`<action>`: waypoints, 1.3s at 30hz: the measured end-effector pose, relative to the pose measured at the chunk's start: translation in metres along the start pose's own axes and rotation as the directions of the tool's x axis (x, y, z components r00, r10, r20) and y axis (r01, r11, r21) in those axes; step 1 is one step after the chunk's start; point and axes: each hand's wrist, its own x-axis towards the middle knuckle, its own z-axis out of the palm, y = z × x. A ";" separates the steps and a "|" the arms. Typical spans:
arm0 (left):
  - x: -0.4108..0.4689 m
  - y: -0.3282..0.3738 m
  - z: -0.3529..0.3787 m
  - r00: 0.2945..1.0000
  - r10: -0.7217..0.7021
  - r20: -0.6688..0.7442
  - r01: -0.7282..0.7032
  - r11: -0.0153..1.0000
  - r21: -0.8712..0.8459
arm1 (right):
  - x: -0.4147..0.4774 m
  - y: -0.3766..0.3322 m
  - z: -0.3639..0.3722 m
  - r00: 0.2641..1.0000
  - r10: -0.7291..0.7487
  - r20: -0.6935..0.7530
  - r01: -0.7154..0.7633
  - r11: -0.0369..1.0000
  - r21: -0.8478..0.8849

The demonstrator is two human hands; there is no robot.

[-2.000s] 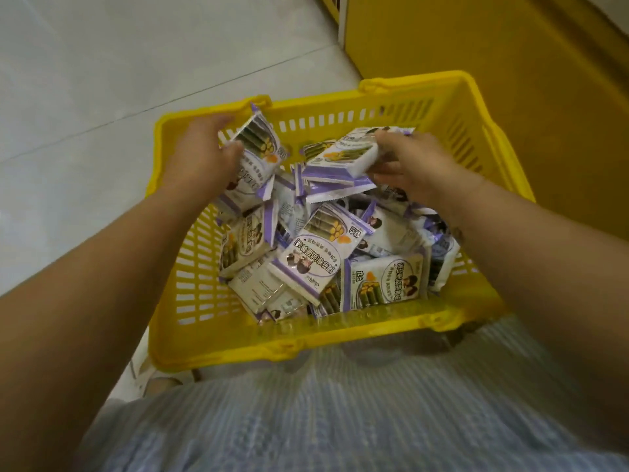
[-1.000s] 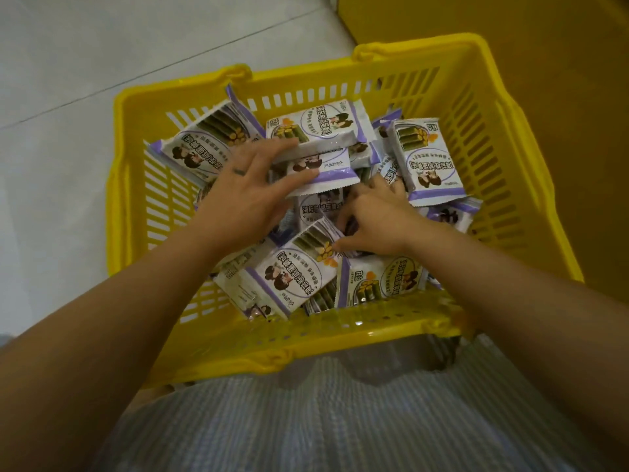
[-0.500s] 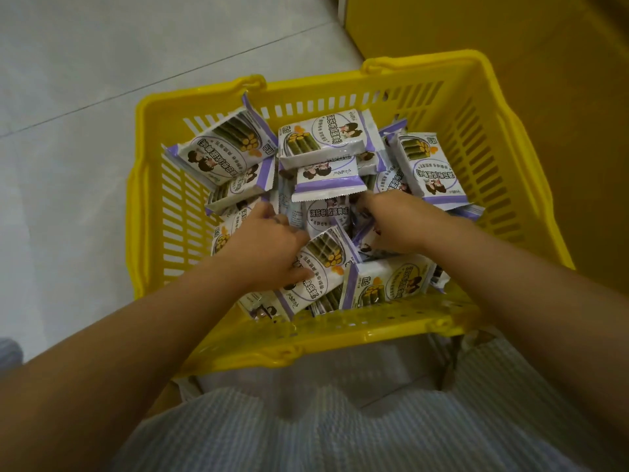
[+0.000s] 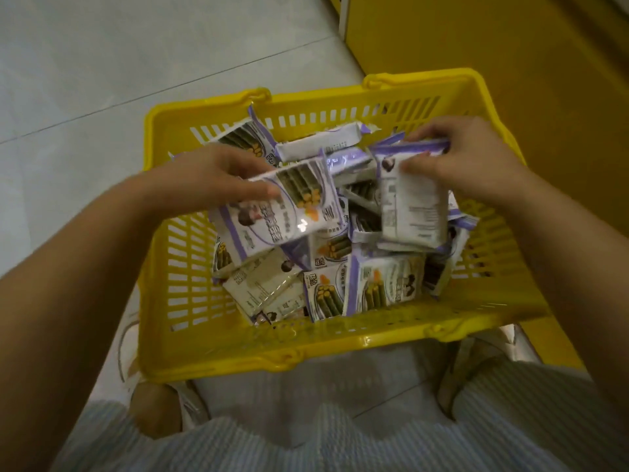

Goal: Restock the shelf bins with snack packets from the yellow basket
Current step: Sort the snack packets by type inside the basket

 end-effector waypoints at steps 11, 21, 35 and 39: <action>0.005 -0.016 -0.002 0.850 0.128 -0.510 0.014 0.964 0.266 | 0.004 0.016 0.007 0.831 0.195 -0.521 -0.028 0.950 0.312; 0.008 -0.027 0.022 0.650 0.432 -0.625 0.113 0.758 0.642 | -0.011 0.039 0.044 0.945 -0.017 -0.328 -0.110 0.925 -0.364; 0.000 -0.054 0.071 0.889 0.359 0.285 -0.387 0.254 0.887 | -0.032 0.047 0.089 0.771 0.029 0.636 0.286 0.877 -0.386; -0.003 -0.064 0.078 0.933 0.209 0.293 -0.328 0.159 0.931 | -0.035 0.056 0.094 0.739 0.089 0.668 0.323 0.823 -0.467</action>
